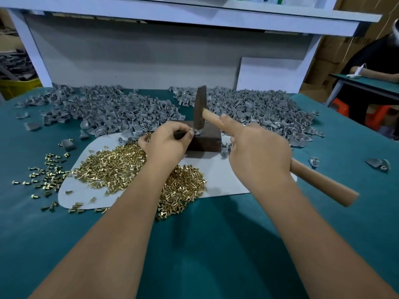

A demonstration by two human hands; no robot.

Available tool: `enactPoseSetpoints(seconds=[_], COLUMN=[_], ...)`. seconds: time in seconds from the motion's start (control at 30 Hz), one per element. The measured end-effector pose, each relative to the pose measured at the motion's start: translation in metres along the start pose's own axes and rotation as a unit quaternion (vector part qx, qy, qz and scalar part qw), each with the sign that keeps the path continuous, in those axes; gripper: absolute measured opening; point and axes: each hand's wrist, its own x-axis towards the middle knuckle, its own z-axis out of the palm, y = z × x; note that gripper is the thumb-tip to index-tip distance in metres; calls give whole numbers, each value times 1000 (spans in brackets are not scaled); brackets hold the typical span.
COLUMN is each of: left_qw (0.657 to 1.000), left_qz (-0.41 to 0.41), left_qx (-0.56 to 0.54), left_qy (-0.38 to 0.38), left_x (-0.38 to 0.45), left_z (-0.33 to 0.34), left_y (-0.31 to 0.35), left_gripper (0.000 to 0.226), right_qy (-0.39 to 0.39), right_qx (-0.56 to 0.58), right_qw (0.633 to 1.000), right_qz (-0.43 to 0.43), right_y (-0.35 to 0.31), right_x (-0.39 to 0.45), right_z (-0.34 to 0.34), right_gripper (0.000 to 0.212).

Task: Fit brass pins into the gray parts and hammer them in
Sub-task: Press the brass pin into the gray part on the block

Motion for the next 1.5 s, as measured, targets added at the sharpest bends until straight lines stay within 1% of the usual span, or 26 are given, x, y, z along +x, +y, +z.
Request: enactPoseSetpoints(seconds=[0.07,0.13,0.17,0.2,0.23,0.3,0.33,0.37,0.53,0.57,0.7,0.8,0.87,1.0,1.03,1.13,1.17,1.33,1.43,1.5], left_qw=[1000,1000,999,999,999,1000,1000,1000,1000,999,1000,1000,1000,999,999,1000,1000,1000,1000,1000], left_qz=[9,30,35,36,34,19,11,8,27,31,17,18,19,38,38,23,19,17,22,23], left_qx=[7,-6,-14,-17,-12,-7,-9,-8,14,18,-6,-11,-4,-3,-4,-10,-14,-20,-8,4], left_qy=[-1,-3,-5,-6,-4,-2,-3,-2,6,8,13,15,15,8,10,15,16,6,-7,-7], left_x=[-2,-3,-4,-4,-4,-2,-2,-1,0,0,2,1,0,-1,-1,-1,-2,-4,-4,-4], left_z=[-1,-2,-2,-2,-2,-2,-2,-1,2,3,5,5,3,2,2,3,4,1,-1,-3], left_y=[-1,-4,-5,-5,-5,-3,-2,-2,-6,-6,-8,-7,-6,-8,-8,-6,-5,-5,-4,-2], left_gripper=[22,17,15,15,17,21,22,21,25,26,26,26,26,19,18,23,24,19,14,14], right_qy=[46,111,129,124,97,13,-11,-15,70,73,5,5,27,116,113,23,9,20,38,33], right_qx=[10,31,41,49,48,25,17,17,51,48,-13,3,21,62,55,0,2,49,79,76], right_qw=[999,993,990,991,994,1000,1000,1000,995,995,1000,1000,999,990,991,1000,1000,998,994,992], right_qz=[14,28,32,30,23,5,6,15,59,57,9,22,34,51,42,-2,-4,22,70,99], right_y=[2,3,4,3,2,-1,-2,-1,0,0,-5,-6,-4,-1,-1,-5,-6,2,11,17], right_x=[5,8,7,6,3,-2,-3,-2,-1,-2,-5,-2,-2,-1,-1,-2,0,19,27,27], right_z=[-5,-8,-8,-7,-5,4,8,9,10,11,17,15,13,9,9,14,14,9,14,20], right_gripper=[62,61,61,61,62,65,64,64,64,65,69,67,66,68,68,67,66,58,55,53])
